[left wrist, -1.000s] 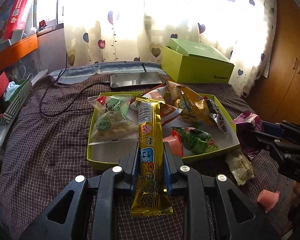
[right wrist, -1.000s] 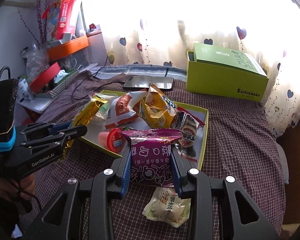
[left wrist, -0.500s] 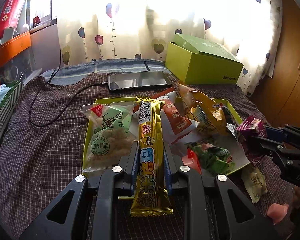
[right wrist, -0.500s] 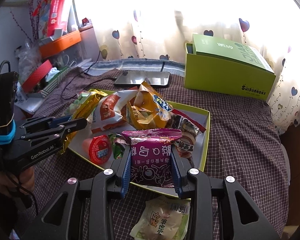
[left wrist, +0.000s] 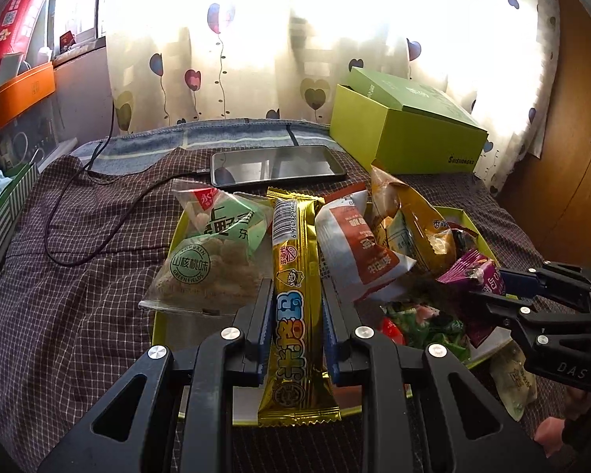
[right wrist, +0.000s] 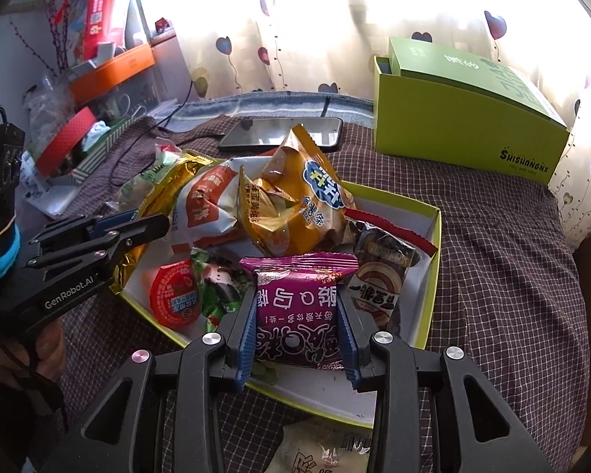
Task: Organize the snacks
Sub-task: 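Open both tools to drop the candy bar and purple bag into the tray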
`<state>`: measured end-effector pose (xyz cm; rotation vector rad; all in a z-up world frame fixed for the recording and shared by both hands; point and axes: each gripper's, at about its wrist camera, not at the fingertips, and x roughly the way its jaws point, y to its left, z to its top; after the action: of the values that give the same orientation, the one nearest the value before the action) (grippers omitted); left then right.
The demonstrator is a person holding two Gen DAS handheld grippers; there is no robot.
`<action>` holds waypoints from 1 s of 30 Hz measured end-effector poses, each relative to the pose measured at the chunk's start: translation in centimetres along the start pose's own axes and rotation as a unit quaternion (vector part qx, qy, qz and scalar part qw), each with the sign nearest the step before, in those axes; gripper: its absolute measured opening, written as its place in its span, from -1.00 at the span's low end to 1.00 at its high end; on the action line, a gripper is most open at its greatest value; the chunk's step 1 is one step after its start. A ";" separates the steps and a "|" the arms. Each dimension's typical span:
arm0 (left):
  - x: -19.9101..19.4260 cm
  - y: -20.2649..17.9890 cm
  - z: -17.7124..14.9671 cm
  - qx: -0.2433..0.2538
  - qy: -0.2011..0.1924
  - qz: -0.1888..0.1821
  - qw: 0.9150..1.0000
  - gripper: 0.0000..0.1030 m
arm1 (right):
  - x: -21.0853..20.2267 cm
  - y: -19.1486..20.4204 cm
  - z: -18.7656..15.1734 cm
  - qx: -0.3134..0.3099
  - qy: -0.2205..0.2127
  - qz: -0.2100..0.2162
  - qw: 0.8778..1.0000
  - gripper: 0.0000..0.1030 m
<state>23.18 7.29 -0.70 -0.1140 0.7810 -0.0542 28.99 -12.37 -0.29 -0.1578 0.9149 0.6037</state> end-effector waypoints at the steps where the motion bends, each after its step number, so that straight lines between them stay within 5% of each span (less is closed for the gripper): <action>1: 0.0 0.0 -0.1 0.001 0.001 0.001 1.000 -0.56 | -0.1 0.0 0.0 -0.002 0.000 -0.002 1.000 -0.29; 4: -0.3 0.0 -0.3 0.001 0.002 0.000 1.000 -0.54 | -0.8 0.2 0.0 -0.007 -0.012 -0.008 1.000 -0.15; 8: -1.3 0.1 -0.3 -0.003 -0.018 -0.012 1.000 -0.24 | -1.6 0.4 0.1 -0.010 -0.023 -0.005 1.000 -0.15; 16: -3.4 0.4 -0.8 -0.007 -0.038 -0.002 0.999 -0.24 | -4.4 0.5 -0.8 0.000 -0.038 0.001 0.999 -0.15; 30: -2.6 0.4 -4.0 -0.008 0.027 0.004 1.000 -0.24 | -5.1 0.2 -2.9 0.004 -0.025 -0.002 1.000 -0.15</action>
<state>18.47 7.59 -1.74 -0.1250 0.8366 -0.0446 24.48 -15.41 1.91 -0.1366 0.8675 0.5989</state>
